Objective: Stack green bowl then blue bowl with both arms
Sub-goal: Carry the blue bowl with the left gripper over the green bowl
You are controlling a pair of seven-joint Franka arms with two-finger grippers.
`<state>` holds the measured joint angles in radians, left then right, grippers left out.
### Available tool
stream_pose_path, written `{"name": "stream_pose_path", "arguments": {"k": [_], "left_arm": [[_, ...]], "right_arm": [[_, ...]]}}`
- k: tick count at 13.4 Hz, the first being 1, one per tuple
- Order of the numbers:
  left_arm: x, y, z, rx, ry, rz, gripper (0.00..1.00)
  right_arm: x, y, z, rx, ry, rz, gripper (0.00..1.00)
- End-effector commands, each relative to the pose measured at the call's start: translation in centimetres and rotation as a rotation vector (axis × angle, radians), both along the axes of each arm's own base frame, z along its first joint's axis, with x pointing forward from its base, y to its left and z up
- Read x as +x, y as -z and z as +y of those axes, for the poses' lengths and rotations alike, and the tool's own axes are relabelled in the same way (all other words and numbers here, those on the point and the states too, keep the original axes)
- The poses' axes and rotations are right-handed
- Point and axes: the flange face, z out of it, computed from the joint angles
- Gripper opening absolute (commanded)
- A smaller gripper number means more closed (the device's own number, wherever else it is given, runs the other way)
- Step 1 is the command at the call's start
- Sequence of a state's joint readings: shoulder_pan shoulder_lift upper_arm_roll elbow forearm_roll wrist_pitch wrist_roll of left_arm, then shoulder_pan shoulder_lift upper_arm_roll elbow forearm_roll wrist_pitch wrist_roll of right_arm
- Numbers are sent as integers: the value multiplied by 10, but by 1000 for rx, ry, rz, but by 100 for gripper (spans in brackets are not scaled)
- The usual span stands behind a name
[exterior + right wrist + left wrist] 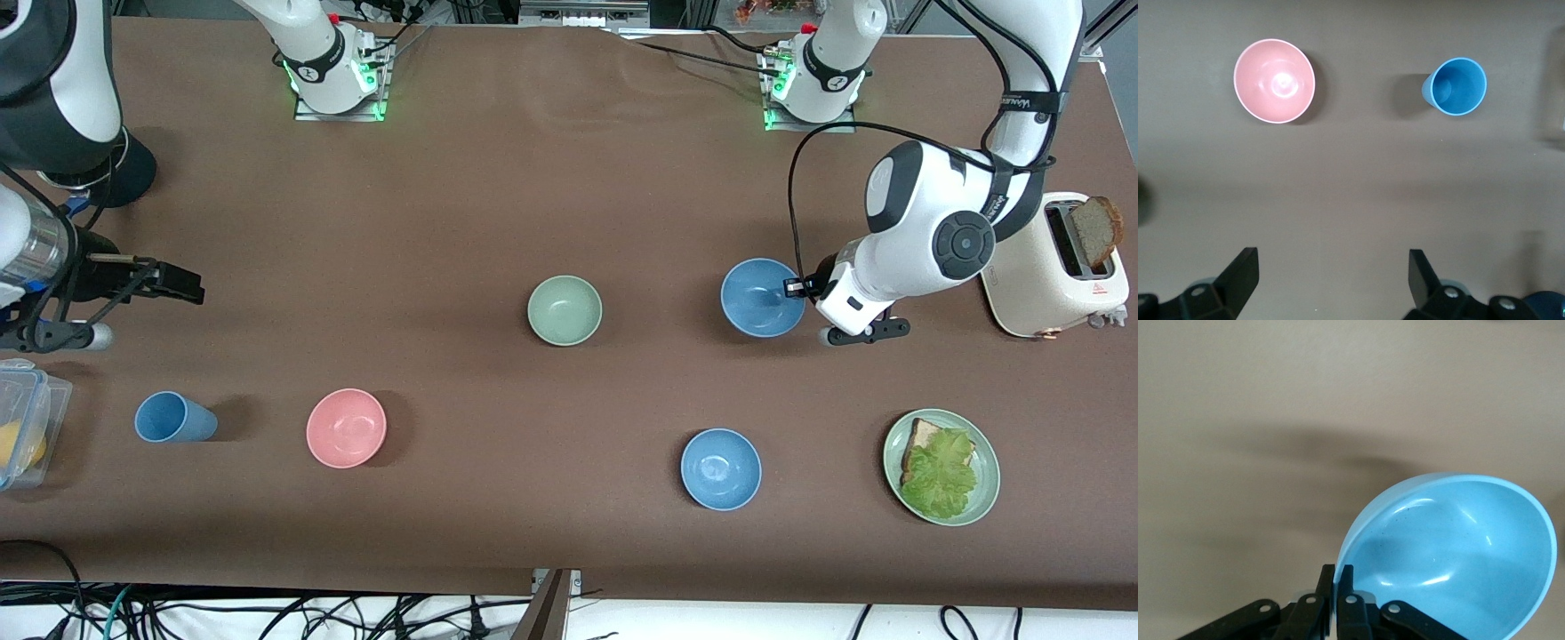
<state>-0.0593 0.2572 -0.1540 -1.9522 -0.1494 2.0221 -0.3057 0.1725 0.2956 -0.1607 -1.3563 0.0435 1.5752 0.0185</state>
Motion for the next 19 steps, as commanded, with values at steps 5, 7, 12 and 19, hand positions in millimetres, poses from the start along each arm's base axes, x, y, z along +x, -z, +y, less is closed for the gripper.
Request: {"name": "stream_pose_path", "arguments": {"k": [5, 7, 12, 19], "left_arm": [[25, -15, -115, -150, 48, -61, 0], [9, 2, -177, -166, 119, -101, 0], [4, 43, -273, -174, 93, -88, 0], [5, 71, -295, -149, 54, -66, 0]], "right_arm": [[-33, -40, -42, 19, 42, -35, 99], [-35, -39, -57, 21, 62, -32, 100], [-51, -48, -45, -32, 22, -36, 100], [-43, -44, -46, -38, 25, -25, 99]]}}
